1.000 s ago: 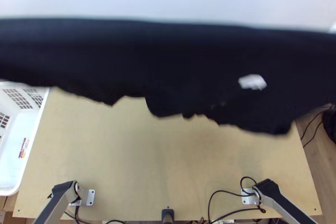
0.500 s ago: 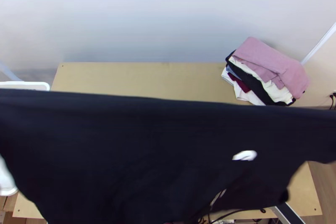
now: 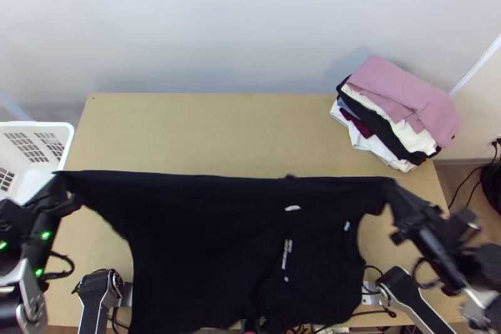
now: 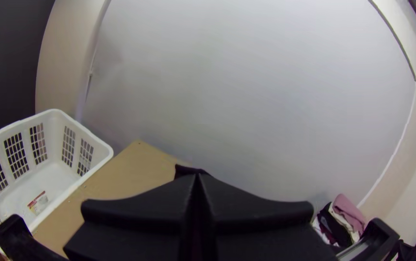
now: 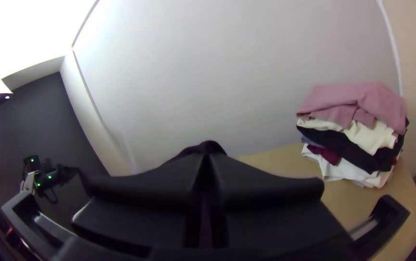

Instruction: Fold the t-shirt

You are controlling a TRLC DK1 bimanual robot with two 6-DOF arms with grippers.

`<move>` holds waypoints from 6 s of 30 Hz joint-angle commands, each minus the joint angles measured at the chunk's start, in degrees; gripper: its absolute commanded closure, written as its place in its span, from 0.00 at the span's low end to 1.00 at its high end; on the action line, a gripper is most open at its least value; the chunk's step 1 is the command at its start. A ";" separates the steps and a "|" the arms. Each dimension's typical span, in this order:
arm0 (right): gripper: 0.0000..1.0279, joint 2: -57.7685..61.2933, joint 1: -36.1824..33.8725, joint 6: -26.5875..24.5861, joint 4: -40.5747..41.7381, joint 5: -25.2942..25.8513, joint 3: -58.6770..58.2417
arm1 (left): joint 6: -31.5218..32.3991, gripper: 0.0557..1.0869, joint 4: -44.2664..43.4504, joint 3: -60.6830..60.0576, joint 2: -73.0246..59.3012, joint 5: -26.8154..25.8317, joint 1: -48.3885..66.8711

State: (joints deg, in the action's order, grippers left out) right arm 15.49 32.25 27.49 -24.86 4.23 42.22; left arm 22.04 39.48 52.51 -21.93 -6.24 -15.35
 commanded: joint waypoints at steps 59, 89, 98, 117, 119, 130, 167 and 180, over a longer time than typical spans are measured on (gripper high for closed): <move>0.06 92.18 -14.06 3.19 31.01 -7.39 47.70 | 2.83 0.05 -20.94 47.24 -88.46 2.02 2.87; 0.63 39.62 -18.45 10.75 -24.44 -20.66 8.76 | -2.97 0.05 -9.51 26.94 -48.47 -1.58 4.54; 0.56 39.97 -18.54 6.00 -26.20 -23.74 -1.35 | -2.71 0.05 -8.37 26.41 -46.45 -1.58 5.86; 0.47 50.52 -17.22 0.29 -20.31 -27.78 -8.73 | -2.88 0.05 -7.67 26.41 -45.22 -1.23 6.39; 0.47 52.54 -16.61 0.11 -19.61 -28.40 -8.82 | -2.88 0.05 -7.58 26.41 -45.22 -1.14 6.39; 0.54 59.13 -13.62 0.29 -12.49 -28.75 -10.05 | -3.23 0.05 -7.32 26.59 -45.04 -0.97 6.39; 0.97 56.94 -12.65 0.46 -4.58 -27.96 -12.51 | -60.80 0.07 36.98 -6.37 -36.95 -1.76 9.99; 0.97 56.94 -12.21 0.90 -4.14 -26.99 -12.60 | -61.15 0.17 32.06 -15.77 -36.87 -2.20 10.52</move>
State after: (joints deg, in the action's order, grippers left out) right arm 72.75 19.99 28.25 -29.36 -23.97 31.42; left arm -37.58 72.03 38.74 -59.07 -8.32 -5.19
